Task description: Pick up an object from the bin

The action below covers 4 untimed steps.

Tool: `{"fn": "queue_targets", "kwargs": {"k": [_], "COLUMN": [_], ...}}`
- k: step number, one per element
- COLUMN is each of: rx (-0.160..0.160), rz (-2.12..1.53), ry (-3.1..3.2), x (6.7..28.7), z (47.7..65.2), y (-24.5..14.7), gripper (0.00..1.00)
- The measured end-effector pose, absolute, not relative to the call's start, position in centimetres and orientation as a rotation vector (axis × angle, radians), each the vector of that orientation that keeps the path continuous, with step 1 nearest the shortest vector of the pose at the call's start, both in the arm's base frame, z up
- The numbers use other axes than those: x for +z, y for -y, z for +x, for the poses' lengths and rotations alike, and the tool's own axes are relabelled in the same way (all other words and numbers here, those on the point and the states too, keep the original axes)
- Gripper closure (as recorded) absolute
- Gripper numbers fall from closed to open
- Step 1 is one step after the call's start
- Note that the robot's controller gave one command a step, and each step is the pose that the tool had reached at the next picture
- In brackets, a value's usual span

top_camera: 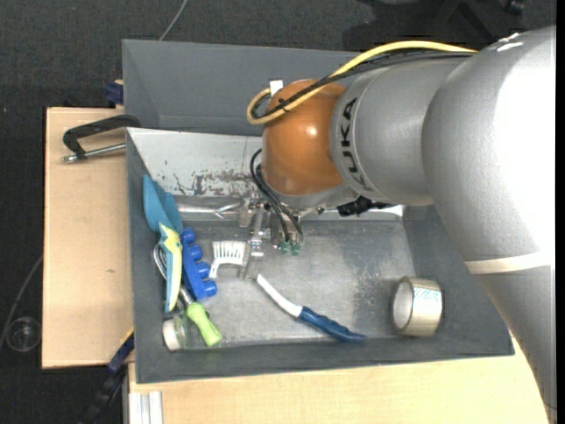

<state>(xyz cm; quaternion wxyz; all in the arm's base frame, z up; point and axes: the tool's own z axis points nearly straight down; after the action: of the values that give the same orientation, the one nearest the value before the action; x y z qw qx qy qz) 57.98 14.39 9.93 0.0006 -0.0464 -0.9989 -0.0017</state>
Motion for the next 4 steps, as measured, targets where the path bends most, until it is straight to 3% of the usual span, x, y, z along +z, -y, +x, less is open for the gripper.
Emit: {"fn": "queue_targets", "kwargs": {"k": [1, 2, 3, 4], "rx": [-0.003, -0.008, -0.004, -0.01], "rz": [-0.117, -0.235, -0.13, -0.367], "ry": [3.136, 3.132, 3.134, 3.124], "x": [9.0, 10.2, 6.9, 7.1], "z": [57.6, 56.5, 56.9, 55.2], "y": [-15.1, -14.6, -14.3, -15.0], "gripper": [0.0, 0.0, 0.0, 1.0]}}
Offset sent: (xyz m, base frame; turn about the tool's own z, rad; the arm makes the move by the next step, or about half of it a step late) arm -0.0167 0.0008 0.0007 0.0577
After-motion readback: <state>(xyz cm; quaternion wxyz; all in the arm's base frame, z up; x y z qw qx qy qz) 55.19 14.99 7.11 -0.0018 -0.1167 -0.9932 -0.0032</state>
